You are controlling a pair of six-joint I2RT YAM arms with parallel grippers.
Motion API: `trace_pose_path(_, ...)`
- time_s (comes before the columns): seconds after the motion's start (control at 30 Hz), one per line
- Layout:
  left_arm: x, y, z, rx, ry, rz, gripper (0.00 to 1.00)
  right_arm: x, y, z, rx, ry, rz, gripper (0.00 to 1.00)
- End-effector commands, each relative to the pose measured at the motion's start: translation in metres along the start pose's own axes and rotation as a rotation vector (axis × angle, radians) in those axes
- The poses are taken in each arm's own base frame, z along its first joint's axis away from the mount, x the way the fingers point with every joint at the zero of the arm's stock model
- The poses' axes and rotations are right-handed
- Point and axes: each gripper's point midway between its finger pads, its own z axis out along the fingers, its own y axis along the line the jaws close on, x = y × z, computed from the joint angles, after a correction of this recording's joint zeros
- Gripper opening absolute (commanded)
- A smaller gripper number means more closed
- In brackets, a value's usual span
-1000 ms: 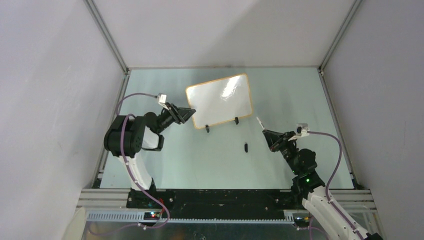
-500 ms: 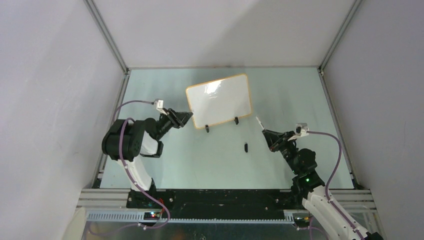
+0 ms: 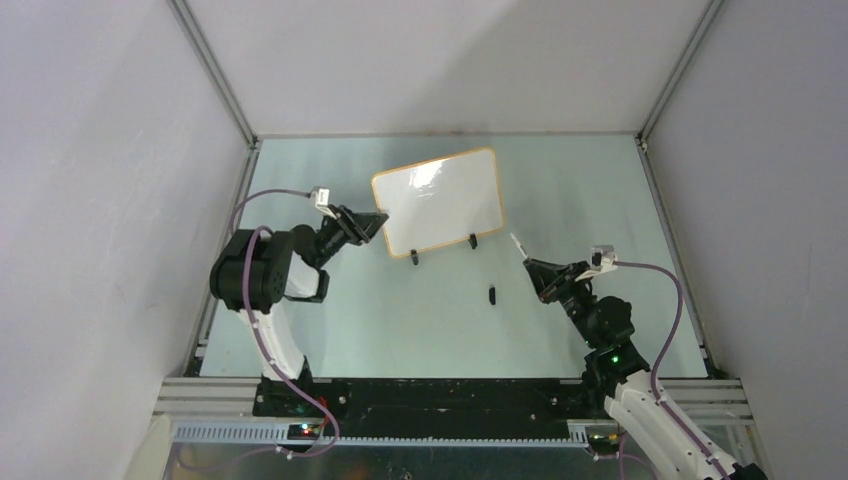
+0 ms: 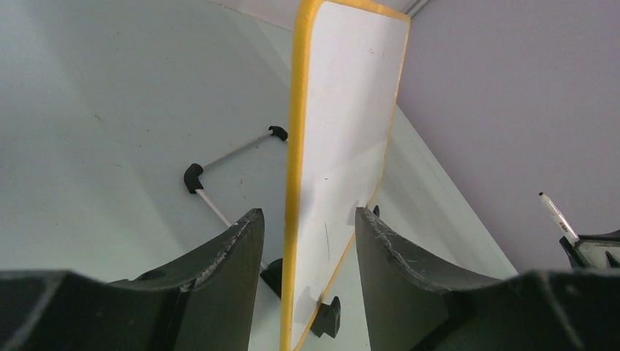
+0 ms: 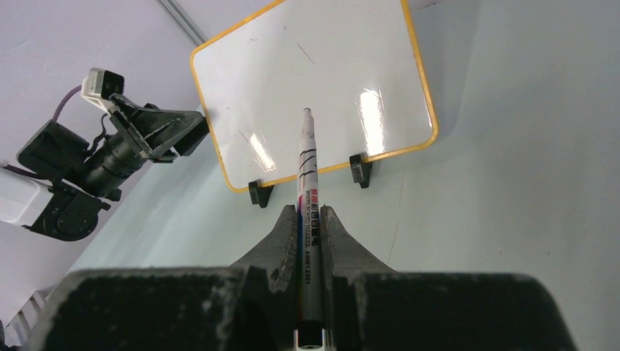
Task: Write a sentence on the whiteboard
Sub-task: Move the whiteboard to the center of the board.
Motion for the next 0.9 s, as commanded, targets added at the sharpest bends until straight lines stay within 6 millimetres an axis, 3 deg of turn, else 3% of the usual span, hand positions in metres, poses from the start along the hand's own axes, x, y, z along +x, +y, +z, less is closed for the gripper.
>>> trace_pose_path(0.0, -0.005, -0.004, 0.008, 0.056, 0.000, 0.003, 0.54, -0.027, 0.017, 0.004, -0.054, -0.069, -0.014, 0.00)
trace_pose_path(0.1, -0.005, -0.007, 0.013, 0.087, 0.016, -0.005, 0.54, -0.027, 0.017, 0.005, -0.052, -0.066, -0.014, 0.00)
trace_pose_path(0.63, 0.010, -0.017, 0.023, 0.189, 0.102, -0.006, 0.01, -0.025, 0.022, 0.006, -0.075, -0.049, -0.017, 0.00)
trace_pose_path(0.87, 0.033, -0.019, 0.012, 0.206, 0.161, 0.012, 0.00, -0.025, 0.024, 0.006, -0.086, -0.046, -0.016, 0.00)
